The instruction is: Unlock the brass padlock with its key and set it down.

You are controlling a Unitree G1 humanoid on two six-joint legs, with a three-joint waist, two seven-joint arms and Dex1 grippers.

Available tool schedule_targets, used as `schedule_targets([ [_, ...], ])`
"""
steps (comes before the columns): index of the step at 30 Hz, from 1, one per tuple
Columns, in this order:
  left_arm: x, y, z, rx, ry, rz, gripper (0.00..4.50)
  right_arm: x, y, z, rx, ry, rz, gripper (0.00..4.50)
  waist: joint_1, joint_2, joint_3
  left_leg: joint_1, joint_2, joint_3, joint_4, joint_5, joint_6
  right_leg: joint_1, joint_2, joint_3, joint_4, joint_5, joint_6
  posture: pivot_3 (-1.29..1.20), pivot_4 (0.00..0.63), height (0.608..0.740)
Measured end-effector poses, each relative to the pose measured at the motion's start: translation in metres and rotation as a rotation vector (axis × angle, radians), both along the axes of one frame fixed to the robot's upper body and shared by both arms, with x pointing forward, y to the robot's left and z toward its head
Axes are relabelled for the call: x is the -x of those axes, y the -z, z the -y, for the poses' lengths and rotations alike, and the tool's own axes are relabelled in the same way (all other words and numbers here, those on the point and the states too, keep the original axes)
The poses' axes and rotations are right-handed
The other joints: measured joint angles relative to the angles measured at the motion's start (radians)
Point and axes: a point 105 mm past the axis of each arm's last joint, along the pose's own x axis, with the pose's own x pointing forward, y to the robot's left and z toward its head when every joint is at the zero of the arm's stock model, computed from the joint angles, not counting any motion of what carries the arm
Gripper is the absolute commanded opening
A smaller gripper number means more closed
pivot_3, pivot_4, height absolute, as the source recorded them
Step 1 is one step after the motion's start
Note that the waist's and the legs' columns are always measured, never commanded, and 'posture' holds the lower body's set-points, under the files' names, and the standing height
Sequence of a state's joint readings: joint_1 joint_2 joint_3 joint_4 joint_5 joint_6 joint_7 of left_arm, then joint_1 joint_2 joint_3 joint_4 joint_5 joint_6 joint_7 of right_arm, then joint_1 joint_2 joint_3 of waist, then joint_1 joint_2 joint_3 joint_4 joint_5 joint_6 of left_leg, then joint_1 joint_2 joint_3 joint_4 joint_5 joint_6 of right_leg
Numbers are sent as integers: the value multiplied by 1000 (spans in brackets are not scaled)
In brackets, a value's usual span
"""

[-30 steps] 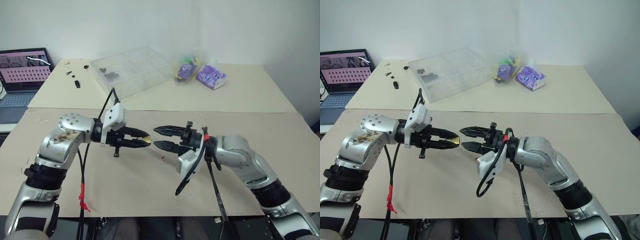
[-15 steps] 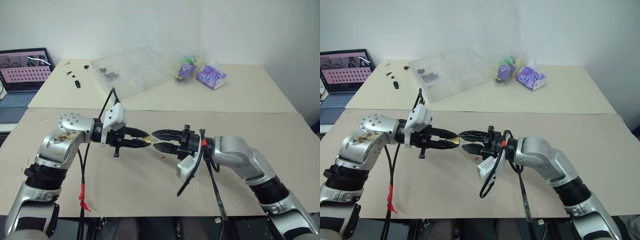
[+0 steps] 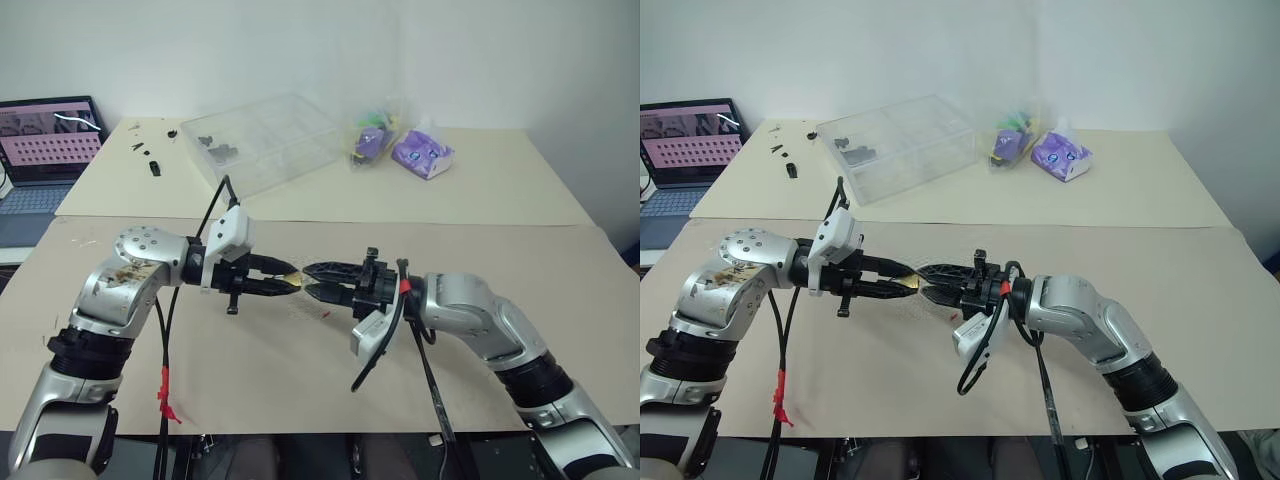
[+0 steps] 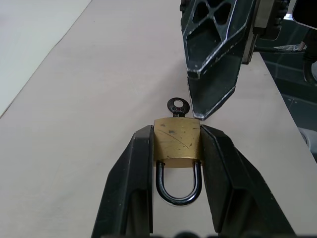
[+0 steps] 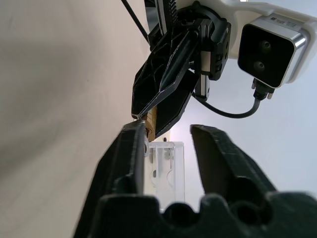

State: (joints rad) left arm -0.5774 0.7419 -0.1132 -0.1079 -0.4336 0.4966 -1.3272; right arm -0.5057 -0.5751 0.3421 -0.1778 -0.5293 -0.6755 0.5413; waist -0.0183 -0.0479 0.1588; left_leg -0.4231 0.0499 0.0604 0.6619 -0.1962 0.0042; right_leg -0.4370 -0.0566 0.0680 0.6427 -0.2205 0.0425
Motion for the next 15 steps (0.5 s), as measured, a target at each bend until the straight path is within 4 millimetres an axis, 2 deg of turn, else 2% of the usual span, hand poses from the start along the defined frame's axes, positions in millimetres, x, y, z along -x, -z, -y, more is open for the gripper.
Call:
schedule_targets([
  [2,0,0,0,0,0,0,851,0,0,0,-1,2,0,121,0,0,0,0,0,0,0,0,0,0,0,0,0,0,0,0,150,740],
  [3,0,0,0,0,0,0,851,0,0,0,-1,3,-1,34,0,0,0,0,0,0,0,0,0,0,0,0,0,0,0,0,150,740],
  [15,0,0,0,0,-1,-2,851,0,-7,-3,0,4,17,34,0,0,0,0,0,0,0,0,0,0,0,0,0,0,0,0,150,740],
])
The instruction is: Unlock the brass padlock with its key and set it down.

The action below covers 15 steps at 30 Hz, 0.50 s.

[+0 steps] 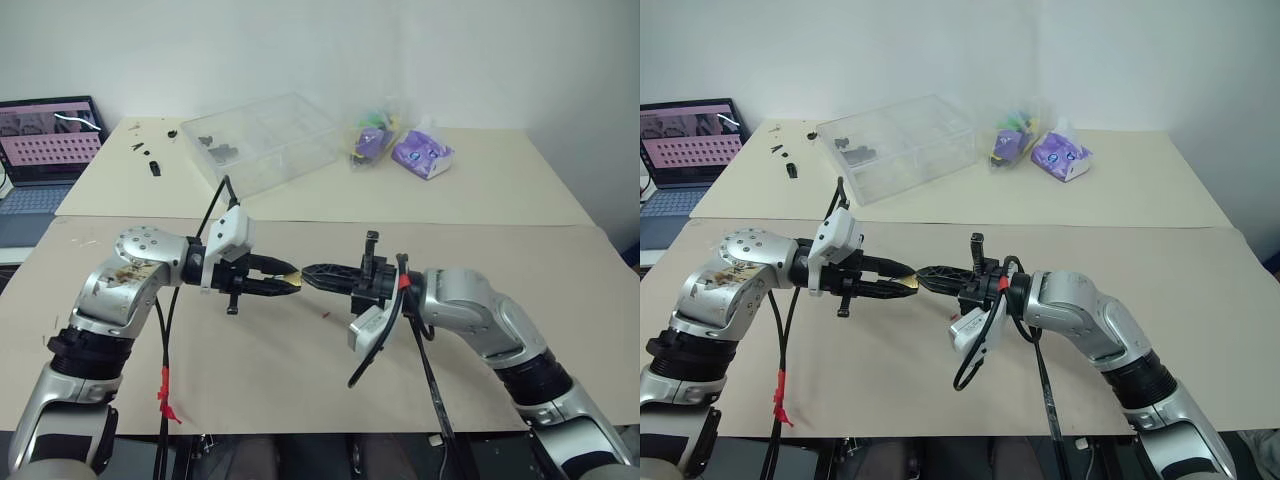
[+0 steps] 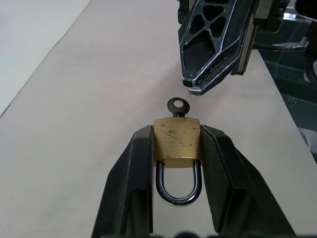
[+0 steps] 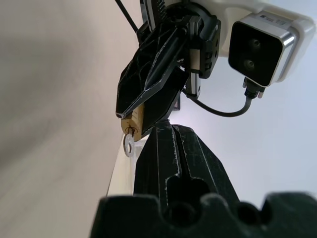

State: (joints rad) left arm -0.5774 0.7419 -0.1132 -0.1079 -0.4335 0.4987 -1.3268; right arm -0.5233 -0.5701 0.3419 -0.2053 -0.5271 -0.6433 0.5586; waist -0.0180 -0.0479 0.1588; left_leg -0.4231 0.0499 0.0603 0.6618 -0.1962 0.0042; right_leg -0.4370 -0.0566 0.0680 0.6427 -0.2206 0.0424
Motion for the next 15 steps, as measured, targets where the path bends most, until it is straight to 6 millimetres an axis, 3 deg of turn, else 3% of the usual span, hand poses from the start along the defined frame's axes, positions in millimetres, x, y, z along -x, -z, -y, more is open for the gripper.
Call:
schedule_targets([
  [8,0,0,0,0,-1,-1,851,-3,4,2,24,25,-27,34,0,0,0,0,0,0,0,0,0,0,0,0,0,0,0,0,150,740],
  [11,0,0,0,0,-1,-1,851,-4,6,3,25,32,-34,802,0,0,0,0,0,0,0,0,0,0,0,0,0,0,0,0,150,740],
  [15,0,1,0,-3,-2,-3,851,-4,7,4,20,40,-41,2167,0,0,0,0,0,0,0,0,0,0,0,0,0,0,0,0,150,740],
])
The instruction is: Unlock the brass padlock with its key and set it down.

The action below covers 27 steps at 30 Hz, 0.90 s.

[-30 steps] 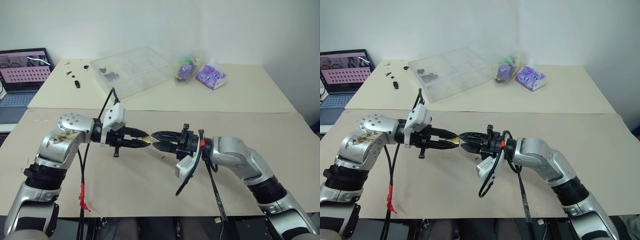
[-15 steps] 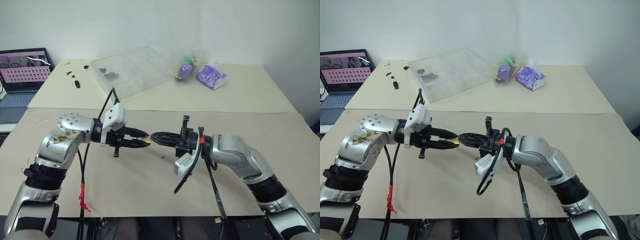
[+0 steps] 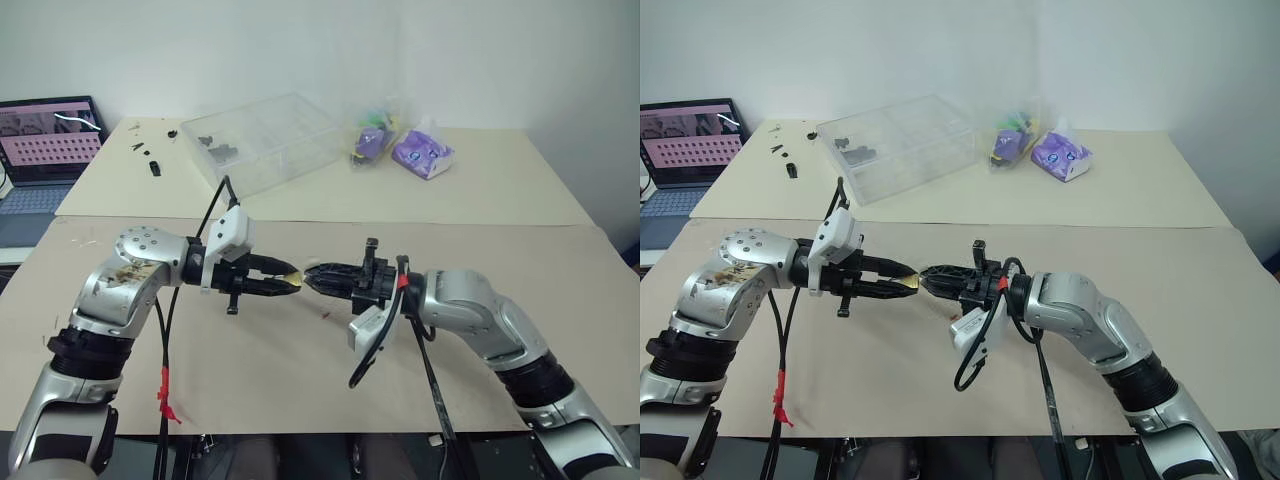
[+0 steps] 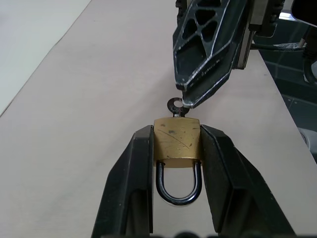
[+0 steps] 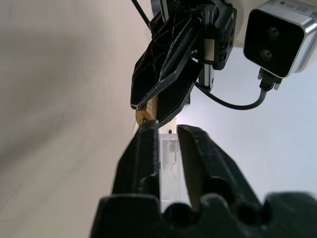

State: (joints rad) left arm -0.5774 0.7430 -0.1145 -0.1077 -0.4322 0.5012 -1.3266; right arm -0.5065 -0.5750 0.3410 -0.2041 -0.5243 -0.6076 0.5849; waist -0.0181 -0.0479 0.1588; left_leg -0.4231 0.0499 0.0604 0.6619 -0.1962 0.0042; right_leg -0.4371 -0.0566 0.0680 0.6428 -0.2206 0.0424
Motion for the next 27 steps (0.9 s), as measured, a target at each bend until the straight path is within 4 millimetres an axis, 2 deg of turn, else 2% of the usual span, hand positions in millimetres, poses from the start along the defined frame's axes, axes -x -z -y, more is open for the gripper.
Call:
schedule_targets([
  [8,0,1,0,-5,3,-4,851,0,-1,0,-9,-1,10,2167,0,0,0,0,0,0,0,0,0,0,0,0,0,0,0,0,150,740],
  [16,0,1,1,-4,3,-5,851,9,0,-5,25,-43,68,2167,0,0,0,0,0,0,0,0,0,0,0,0,0,0,0,0,150,740],
  [27,0,1,1,-4,3,-5,851,6,4,-4,40,-38,84,2167,0,0,0,0,0,0,0,0,0,0,0,0,0,0,0,0,150,740],
])
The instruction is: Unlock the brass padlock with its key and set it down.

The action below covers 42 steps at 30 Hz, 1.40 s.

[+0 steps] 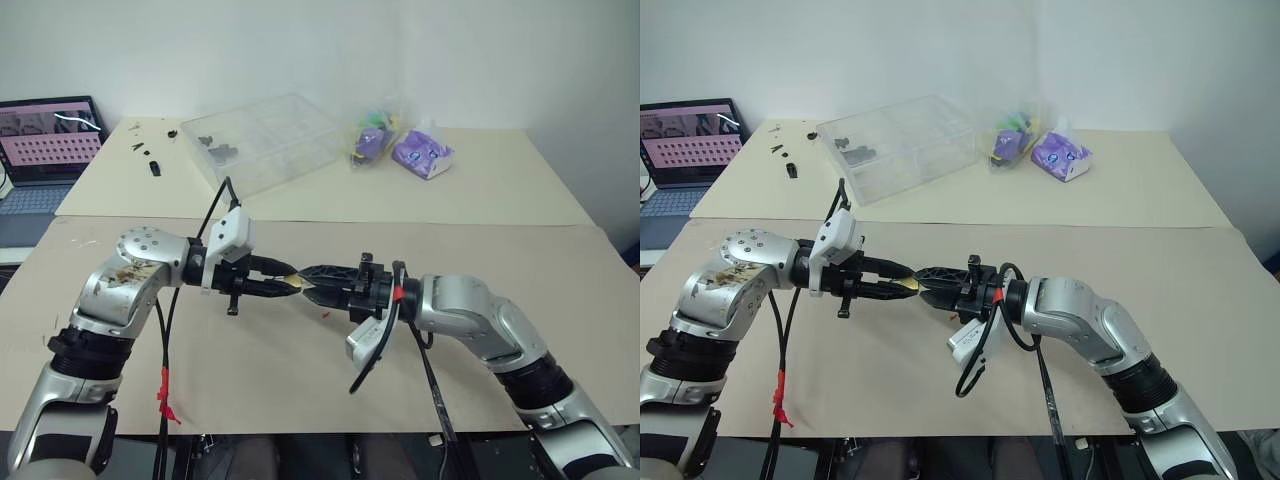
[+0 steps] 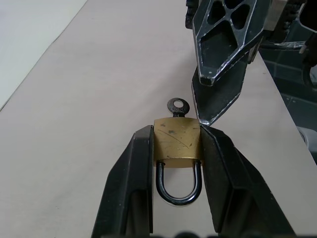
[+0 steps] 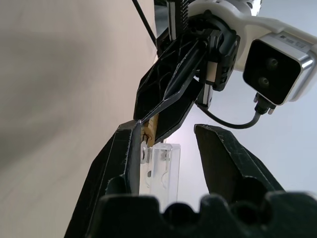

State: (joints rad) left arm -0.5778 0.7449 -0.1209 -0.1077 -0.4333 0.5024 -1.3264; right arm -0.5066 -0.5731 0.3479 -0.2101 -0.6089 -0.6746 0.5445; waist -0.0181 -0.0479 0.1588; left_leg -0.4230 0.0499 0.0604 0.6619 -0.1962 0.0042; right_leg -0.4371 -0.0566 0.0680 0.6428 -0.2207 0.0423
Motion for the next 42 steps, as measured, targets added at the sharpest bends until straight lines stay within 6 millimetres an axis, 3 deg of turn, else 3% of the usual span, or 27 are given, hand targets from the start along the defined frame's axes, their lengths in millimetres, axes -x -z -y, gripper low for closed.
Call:
schedule_targets([
  [12,0,0,0,0,-1,0,851,-2,-1,0,-3,7,13,2167,0,0,0,0,0,0,0,0,0,0,0,0,0,0,0,0,150,740],
  [16,0,-1,0,2,-1,4,851,-3,0,0,0,9,12,1146,0,0,0,0,0,0,0,0,0,0,0,0,0,0,0,0,150,740],
  [17,-1,-3,0,4,-1,8,851,-3,0,0,1,10,11,651,0,0,0,0,0,0,0,0,0,0,0,0,0,0,0,0,150,740],
  [19,-1,-4,-1,1,-2,13,851,-3,-1,0,-3,9,12,98,0,0,0,0,0,0,0,0,0,0,0,0,0,0,0,0,150,740],
  [20,-1,-4,-1,1,-2,12,851,-3,-1,0,-3,9,12,37,0,0,0,0,0,0,0,0,0,0,0,0,0,0,0,0,150,740],
  [34,-1,-3,-1,0,0,11,851,-5,-1,1,-13,23,-23,37,0,0,0,0,0,0,0,0,0,0,0,0,0,0,0,0,150,740],
  [42,0,-2,0,-4,2,7,851,-8,1,2,-48,64,-280,37,0,0,0,0,0,0,0,0,0,0,0,0,0,2,-3,0,150,740],
])
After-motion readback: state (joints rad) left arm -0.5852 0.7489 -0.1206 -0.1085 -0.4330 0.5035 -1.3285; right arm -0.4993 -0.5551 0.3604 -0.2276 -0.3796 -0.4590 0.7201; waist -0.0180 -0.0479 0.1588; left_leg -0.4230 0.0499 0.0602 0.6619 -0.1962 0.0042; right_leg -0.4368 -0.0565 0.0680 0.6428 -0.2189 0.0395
